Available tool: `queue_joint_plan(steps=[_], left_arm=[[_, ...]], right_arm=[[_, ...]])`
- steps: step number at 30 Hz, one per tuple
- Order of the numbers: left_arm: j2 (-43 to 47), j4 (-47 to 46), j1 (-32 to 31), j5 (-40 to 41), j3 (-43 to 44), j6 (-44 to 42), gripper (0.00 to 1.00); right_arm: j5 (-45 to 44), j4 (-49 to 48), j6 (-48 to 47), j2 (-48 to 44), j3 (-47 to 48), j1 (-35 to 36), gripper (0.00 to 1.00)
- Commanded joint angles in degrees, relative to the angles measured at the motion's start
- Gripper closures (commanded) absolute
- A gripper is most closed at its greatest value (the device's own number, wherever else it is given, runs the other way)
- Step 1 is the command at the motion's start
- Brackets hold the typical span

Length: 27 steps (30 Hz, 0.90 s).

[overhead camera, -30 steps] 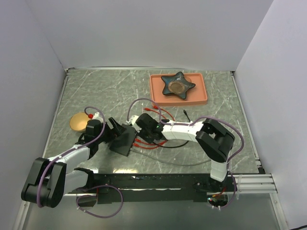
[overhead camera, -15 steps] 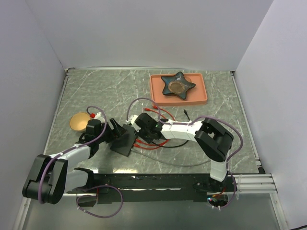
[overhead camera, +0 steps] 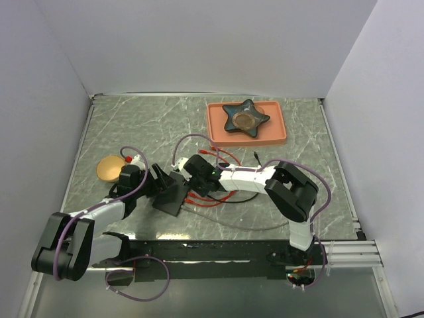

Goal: Insert the plug into the switch port

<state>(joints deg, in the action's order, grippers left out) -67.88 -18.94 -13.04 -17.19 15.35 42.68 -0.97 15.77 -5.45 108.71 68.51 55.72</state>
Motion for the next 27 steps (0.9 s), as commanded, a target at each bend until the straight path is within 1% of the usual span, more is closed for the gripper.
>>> queue_joint_plan(steps=[1,8,13,27], left_arm=[[-0.6,-1.1,-0.1,-2.3,1.2,-0.6,0.18],[-0.9,-1.4,-0.1,-2.6,1.2,-0.5,0.18],[-0.9,-1.4,-0.1,-2.8,1.3,-0.6,0.17],[-1.6,-1.7,-0.1,-3.8,1.3,-0.8,0.17]], right_arm=[[0.2,-2.0,0.9,1.2,2.3,-0.1,1.0],[0.5,-3.1,1.1,-1.1,1.0,0.1,1.0],[0.7,-3.9,0.7,-1.0,0.9,0.3,1.0],[0.6,-8.6,-2.4,-3.9,-1.5,2.1,1.0]])
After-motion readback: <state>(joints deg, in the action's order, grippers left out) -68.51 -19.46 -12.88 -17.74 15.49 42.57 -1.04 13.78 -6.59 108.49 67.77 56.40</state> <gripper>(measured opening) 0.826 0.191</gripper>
